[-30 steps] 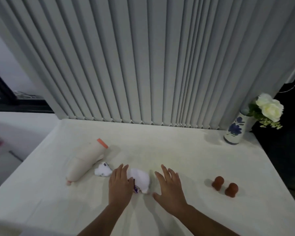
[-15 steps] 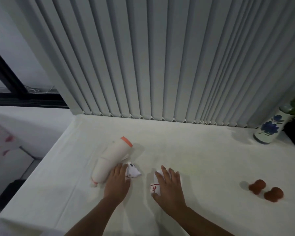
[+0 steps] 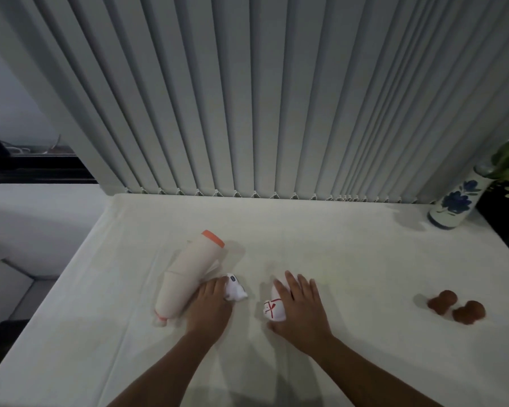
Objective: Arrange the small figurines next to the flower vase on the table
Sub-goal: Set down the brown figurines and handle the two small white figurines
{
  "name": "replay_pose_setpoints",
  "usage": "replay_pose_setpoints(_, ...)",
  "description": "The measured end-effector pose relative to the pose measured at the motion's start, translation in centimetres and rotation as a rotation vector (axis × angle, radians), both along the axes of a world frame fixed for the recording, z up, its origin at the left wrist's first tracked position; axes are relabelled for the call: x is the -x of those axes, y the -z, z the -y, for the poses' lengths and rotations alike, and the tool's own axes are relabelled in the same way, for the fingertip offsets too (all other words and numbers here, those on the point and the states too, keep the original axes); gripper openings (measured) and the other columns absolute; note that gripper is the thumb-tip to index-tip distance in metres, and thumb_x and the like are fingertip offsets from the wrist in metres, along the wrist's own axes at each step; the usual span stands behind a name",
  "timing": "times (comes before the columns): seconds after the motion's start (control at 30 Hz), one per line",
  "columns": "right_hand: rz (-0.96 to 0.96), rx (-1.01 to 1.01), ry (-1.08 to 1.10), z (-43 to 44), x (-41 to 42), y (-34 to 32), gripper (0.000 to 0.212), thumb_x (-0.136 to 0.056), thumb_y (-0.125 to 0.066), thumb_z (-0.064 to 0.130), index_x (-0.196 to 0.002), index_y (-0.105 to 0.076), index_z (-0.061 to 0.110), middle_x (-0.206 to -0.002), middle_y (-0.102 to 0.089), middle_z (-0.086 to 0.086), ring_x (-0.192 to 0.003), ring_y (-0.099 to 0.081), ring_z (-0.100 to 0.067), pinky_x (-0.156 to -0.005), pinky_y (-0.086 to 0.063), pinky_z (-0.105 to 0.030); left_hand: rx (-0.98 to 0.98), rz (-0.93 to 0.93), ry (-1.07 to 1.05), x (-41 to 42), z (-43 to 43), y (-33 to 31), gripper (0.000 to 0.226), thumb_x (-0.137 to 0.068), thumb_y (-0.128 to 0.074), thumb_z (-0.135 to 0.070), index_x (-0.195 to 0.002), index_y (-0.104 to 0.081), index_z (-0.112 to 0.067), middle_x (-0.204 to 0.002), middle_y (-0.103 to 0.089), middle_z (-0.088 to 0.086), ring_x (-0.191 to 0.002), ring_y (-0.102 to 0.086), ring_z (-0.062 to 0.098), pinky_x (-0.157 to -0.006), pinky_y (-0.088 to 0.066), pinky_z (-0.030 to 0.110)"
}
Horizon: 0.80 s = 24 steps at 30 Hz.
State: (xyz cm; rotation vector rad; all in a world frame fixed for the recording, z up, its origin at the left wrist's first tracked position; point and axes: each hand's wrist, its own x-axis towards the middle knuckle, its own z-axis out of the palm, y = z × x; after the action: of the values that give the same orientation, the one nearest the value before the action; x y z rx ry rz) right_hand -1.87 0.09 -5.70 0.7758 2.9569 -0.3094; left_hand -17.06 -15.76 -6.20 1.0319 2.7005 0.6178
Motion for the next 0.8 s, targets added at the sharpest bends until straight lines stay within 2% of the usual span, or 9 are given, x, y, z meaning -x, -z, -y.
replay_pose_setpoints(0.1, 0.003, -0.008, -0.015, -0.1, 0.1, 0.0, 0.09, -0.052, -0.059, 0.065, -0.132, -0.05, 0.026, -0.138, -0.054, -0.01, -0.124, -0.053, -0.037, -0.108, -0.014, -0.046, -0.034, -0.017, 0.016, 0.0, -0.4, 0.0, 0.052, -0.066, -0.061, -0.016, -0.117, -0.052, -0.013, -0.113, -0.065, 0.01, -0.102, -0.062, 0.032, -0.082, -0.053, 0.036)
replay_pose_setpoints(0.27, -0.036, 0.019, -0.024, -1.1, 0.0, 0.0, 0.071, -0.062, -0.051, 0.064, -0.125, -0.056, 0.031, -0.138, -0.055, -0.008, -0.126, -0.05, -0.039, -0.11, -0.012, -0.044, -0.077, 0.009, 0.06, 0.1, -0.6, -0.1, 0.05, -0.066, -0.06, -0.012, -0.113, -0.045, -0.017, -0.111, -0.065, 0.011, -0.099, -0.062, 0.033, -0.08, -0.051, 0.035)
replay_pose_setpoints(0.33, -0.052, 0.021, -0.043, -1.1, 0.0, -0.1, 0.06, -0.066, -0.053, 0.06, -0.12, -0.059, 0.034, -0.138, -0.054, -0.006, -0.127, -0.048, -0.04, -0.111, -0.01, -0.045, -0.083, 0.001, 0.057, 0.2, -0.8, 0.0, 0.043, -0.07, -0.056, -0.02, -0.111, -0.042, -0.021, -0.107, -0.067, 0.009, -0.095, -0.064, 0.032, -0.078, -0.051, 0.034)
replay_pose_setpoints(0.4, -0.065, -0.006, -0.069, -1.0, -0.2, -0.1, 0.048, -0.07, -0.053, 0.056, -0.113, -0.061, 0.036, -0.136, -0.056, -0.004, -0.125, -0.049, -0.041, -0.111, -0.012, -0.048, -0.066, -0.031, 0.064, 0.5, -0.9, 0.5, 0.036, -0.07, -0.044, -0.031, -0.105, -0.041, -0.025, -0.097, -0.07, 0.004, -0.086, -0.067, 0.026, -0.074, -0.05, 0.026)
replay_pose_setpoints(0.5, -0.067, -0.07, -0.109, -0.6, -0.7, 0.2, 0.042, -0.078, -0.051, 0.054, -0.115, -0.06, 0.035, -0.138, -0.053, -0.003, -0.127, -0.046, -0.042, -0.11, -0.014, -0.053, -0.027, 0.008, 0.1, 0.4, -1.2, 0.4, 0.032, -0.076, -0.045, -0.03, -0.108, -0.046, -0.025, -0.102, -0.066, 0.001, -0.094, -0.063, 0.025, -0.078, -0.05, 0.032)
replay_pose_setpoints(0.63, -0.051, -0.098, -0.103, -0.2, -1.1, 0.1, 0.042, -0.083, -0.047, 0.051, -0.119, -0.057, 0.032, -0.138, -0.054, -0.002, -0.129, -0.044, -0.041, -0.108, -0.016, -0.054, -0.007, 0.105, 0.056, 0.0, -1.7, -0.8, 0.033, -0.082, -0.055, -0.018, -0.114, -0.05, -0.018, -0.111, -0.057, 0.002, -0.103, -0.054, 0.025, -0.07, -0.036, 0.029)
replay_pose_setpoints(0.8, -0.058, -0.094, -0.057, -0.5, -0.6, -0.2, 0.041, -0.087, -0.039, 0.051, -0.117, -0.057, 0.03, -0.129, -0.06, -0.001, -0.121, -0.053, -0.039, -0.107, -0.027, -0.055, -0.113, 0.159, 0.098, 0.5, -1.4, -0.8, 0.043, -0.075, -0.037, -0.045, -0.104, -0.055, -0.02, -0.107, -0.056, -0.002, -0.098, -0.055, 0.019, -0.075, -0.041, 0.028)
